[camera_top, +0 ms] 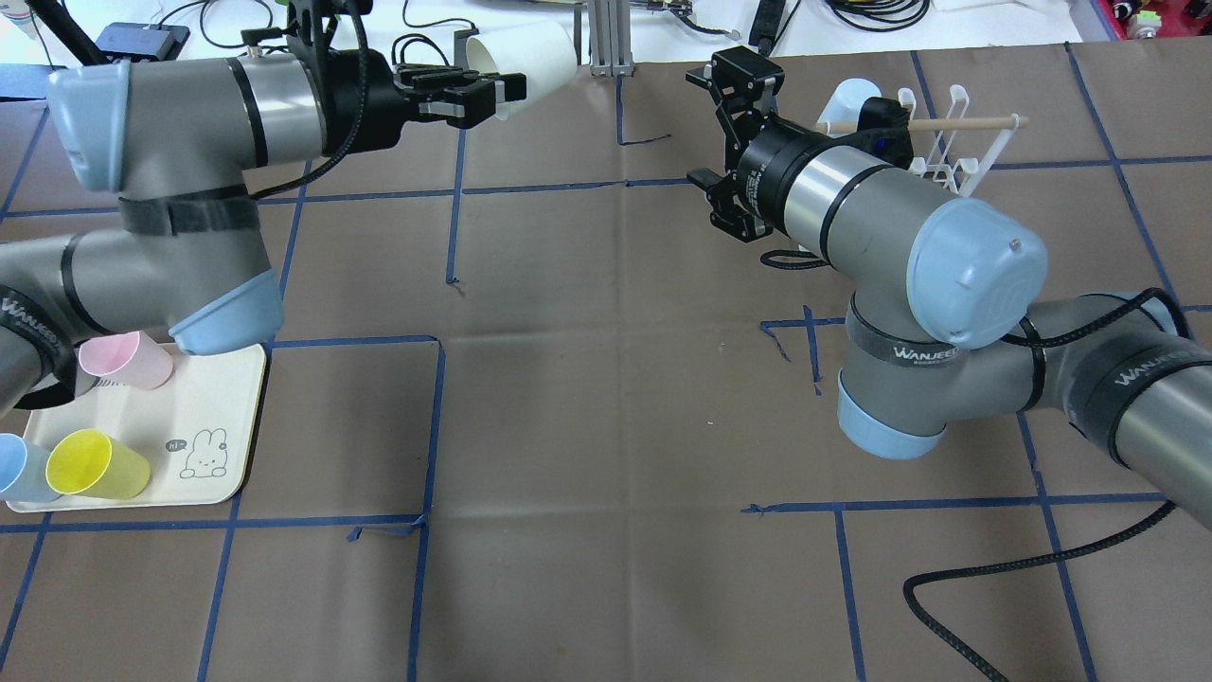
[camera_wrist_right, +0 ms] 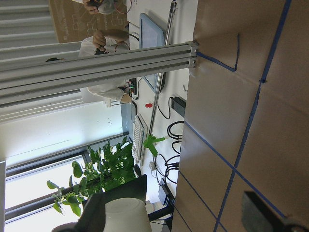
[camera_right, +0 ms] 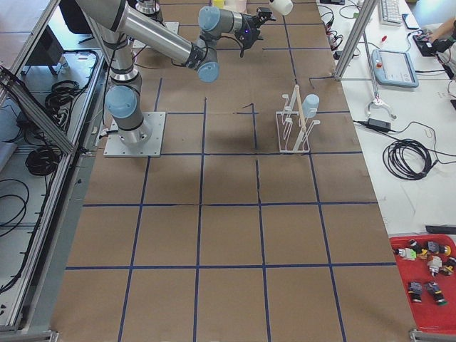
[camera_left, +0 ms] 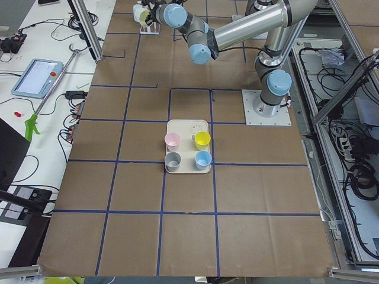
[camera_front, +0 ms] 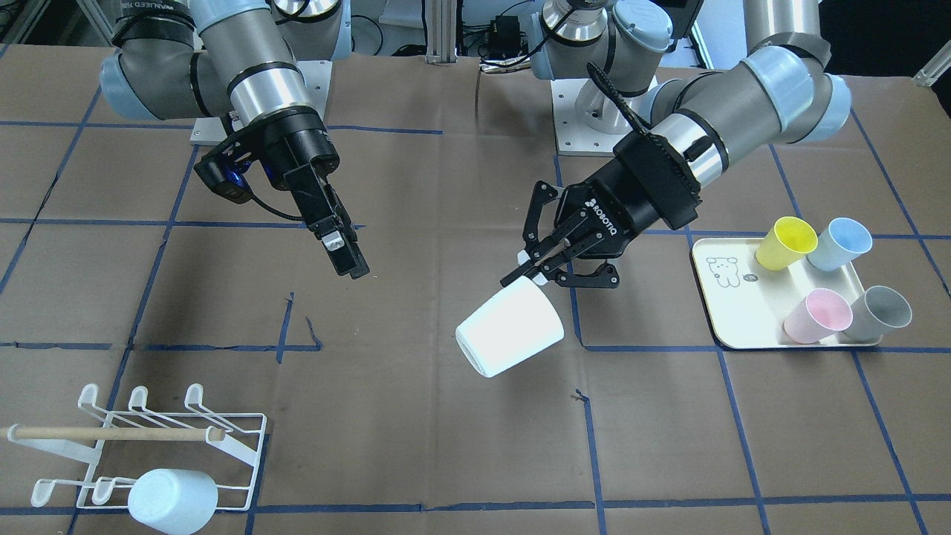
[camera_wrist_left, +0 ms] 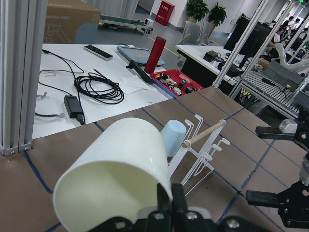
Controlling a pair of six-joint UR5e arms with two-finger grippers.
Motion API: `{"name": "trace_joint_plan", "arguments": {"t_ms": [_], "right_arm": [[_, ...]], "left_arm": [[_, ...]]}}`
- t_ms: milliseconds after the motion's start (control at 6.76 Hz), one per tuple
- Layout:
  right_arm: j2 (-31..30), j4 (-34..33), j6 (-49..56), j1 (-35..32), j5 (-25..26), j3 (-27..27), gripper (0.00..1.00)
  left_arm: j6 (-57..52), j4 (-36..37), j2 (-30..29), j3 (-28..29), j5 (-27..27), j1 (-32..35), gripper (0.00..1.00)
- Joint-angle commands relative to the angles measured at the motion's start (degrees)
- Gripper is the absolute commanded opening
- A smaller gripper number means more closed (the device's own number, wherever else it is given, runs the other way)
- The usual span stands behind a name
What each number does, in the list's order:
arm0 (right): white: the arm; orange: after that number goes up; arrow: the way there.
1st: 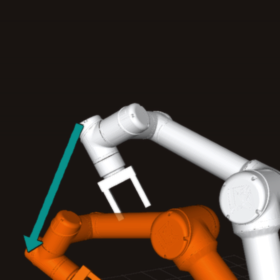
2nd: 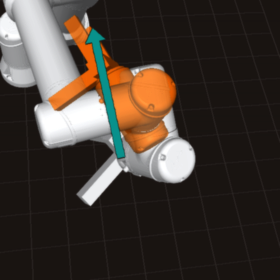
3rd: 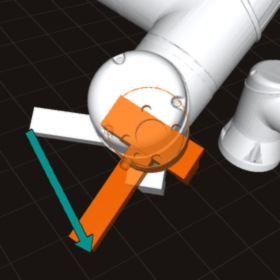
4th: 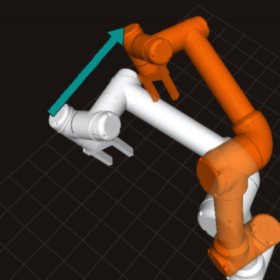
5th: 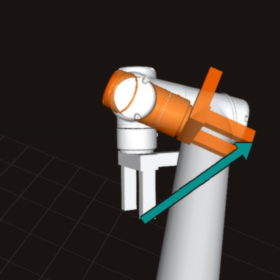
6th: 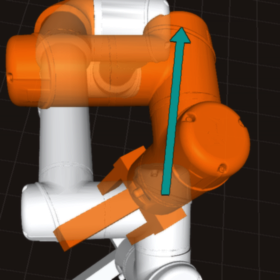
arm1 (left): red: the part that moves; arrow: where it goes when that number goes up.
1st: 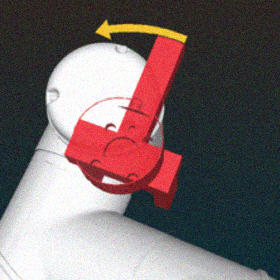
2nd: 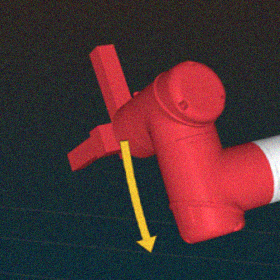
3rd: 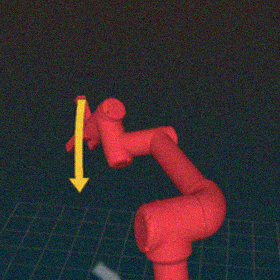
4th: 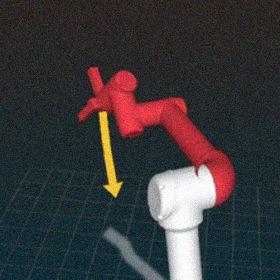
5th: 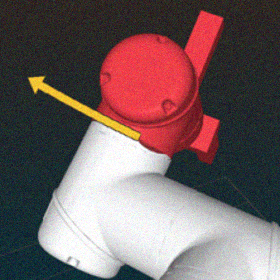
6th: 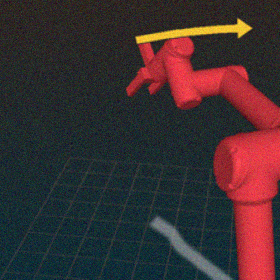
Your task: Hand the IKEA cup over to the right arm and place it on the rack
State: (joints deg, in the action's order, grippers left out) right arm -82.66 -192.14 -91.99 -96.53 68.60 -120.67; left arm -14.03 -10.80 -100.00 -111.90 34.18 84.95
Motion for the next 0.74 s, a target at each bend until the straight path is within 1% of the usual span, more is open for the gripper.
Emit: {"name": "trace_joint_plan", "arguments": {"t_ms": [0, 148, 296, 591], "right_arm": [[2.6, 0.3, -2.7, -2.9, 0.1, 4.0, 1.0], [4.6, 0.2, -2.7, -3.9, 0.1, 6.4, 1.0], [6.3, 0.0, -2.6, -4.9, 0.0, 7.8, 1.0], [6.8, 0.4, -2.1, -5.3, 0.3, 7.2, 1.0]], "left_arm": [[3.4, 6.3, 0.8, -5.2, 2.4, 3.1, 0.0], [4.4, 6.7, 1.6, -6.0, 6.6, 5.6, 0.0], [5.9, 6.8, 2.0, -6.0, 7.6, 6.9, 0.0], [6.2, 6.9, 1.9, -5.5, 7.4, 6.4, 0.0]]}}
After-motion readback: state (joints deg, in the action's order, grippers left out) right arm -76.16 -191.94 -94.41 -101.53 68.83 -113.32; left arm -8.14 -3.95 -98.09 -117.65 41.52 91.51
